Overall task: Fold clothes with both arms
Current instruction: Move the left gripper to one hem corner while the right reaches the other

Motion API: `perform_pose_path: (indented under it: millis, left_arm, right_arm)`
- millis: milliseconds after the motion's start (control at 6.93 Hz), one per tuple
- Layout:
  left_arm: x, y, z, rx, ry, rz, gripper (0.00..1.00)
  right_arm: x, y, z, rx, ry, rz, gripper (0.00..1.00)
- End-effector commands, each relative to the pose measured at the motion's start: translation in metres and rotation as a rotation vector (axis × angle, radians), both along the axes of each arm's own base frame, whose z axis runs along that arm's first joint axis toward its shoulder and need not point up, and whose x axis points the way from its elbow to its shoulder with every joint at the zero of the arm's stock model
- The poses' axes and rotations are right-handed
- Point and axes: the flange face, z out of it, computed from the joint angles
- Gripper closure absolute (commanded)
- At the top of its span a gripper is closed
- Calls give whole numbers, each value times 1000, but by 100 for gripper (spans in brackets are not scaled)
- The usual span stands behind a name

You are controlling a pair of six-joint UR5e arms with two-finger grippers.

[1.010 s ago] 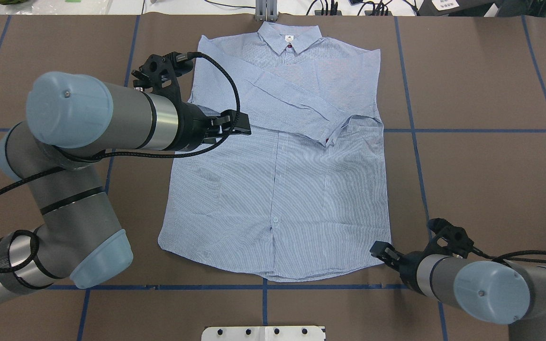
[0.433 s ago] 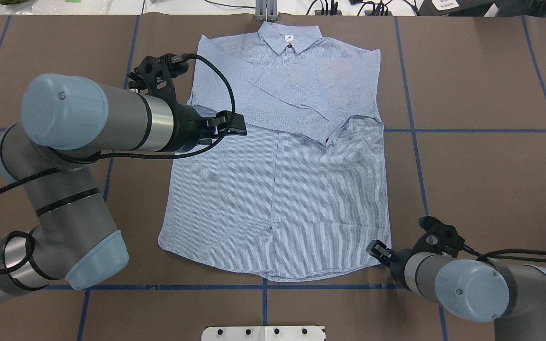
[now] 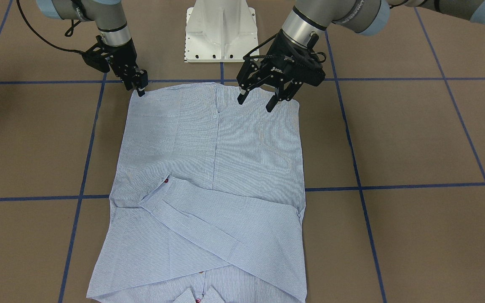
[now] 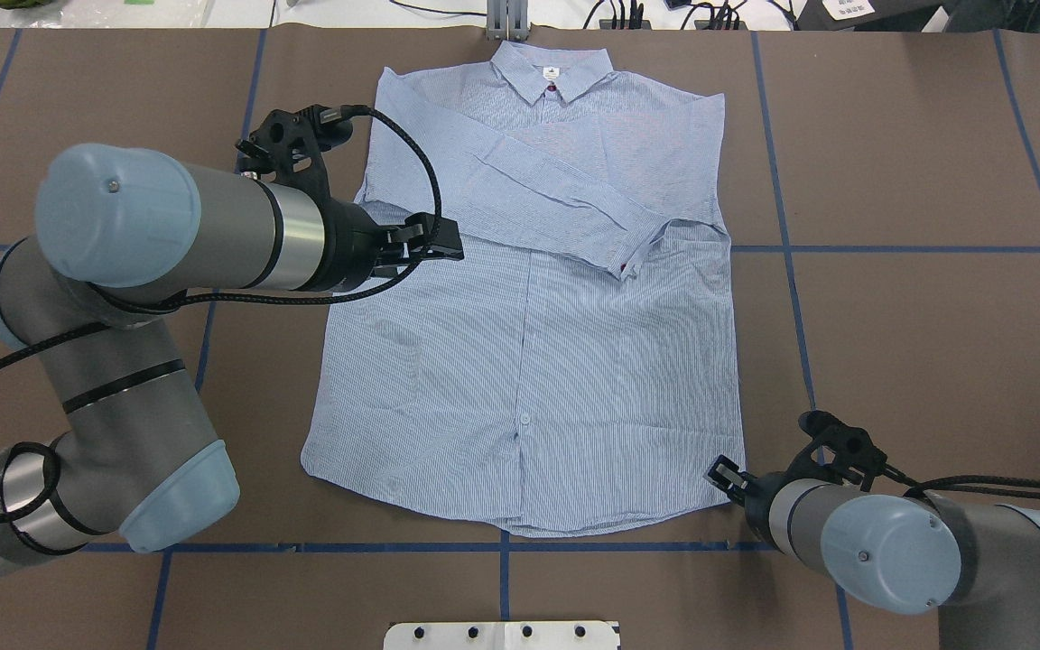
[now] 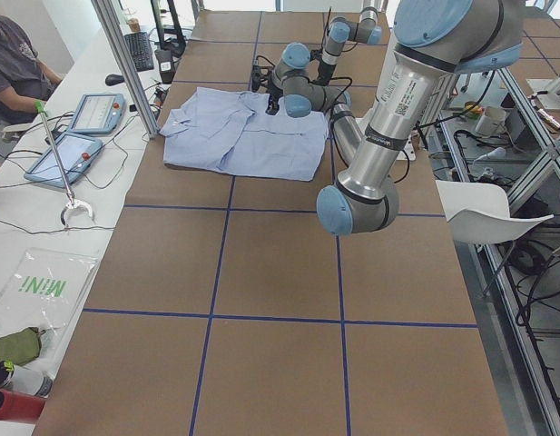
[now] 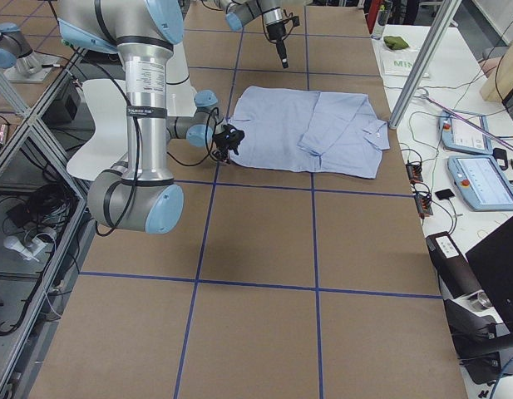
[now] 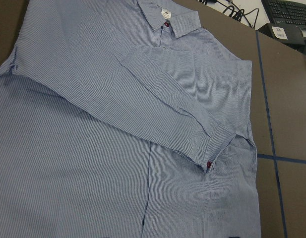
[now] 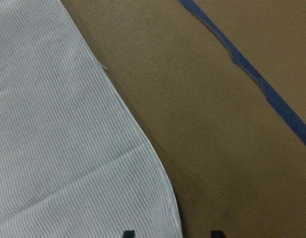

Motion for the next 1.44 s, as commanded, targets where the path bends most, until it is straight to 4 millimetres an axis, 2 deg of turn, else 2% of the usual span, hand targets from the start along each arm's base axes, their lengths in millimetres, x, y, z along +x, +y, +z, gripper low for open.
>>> perform_pose_path:
  millis: [0,289,577,722,866,1010,1154,1299]
  left_arm:
    - [-2,0,0,0,0,-2,16]
    - [-2,0,0,1,2,-2,16]
    - [-4,2,3,-12,-1,-3,16]
    - [-3,14,37,-149,-68,-9,16]
    - [1,51,63,-196,-130,39,17]
    - [8,91,110,-239,-201,23,19]
    - [6,115,124,-258,-222,34,21]
    - [13,128,146,-313,-253,30,27]
  right_arm:
    - [-1,1,-2,1,6,-1,55]
    - [1,0,1,-1,12,1,99]
    - [3,-1,0,-2,9,1,100]
    - [7,0,-3,-2,3,2,100]
    - [9,0,-6,-3,-4,-1,100]
    - [9,0,-5,-2,-2,0,100]
    - [10,-1,-6,-3,-4,2,100]
    - [11,-2,-6,-2,-3,4,100]
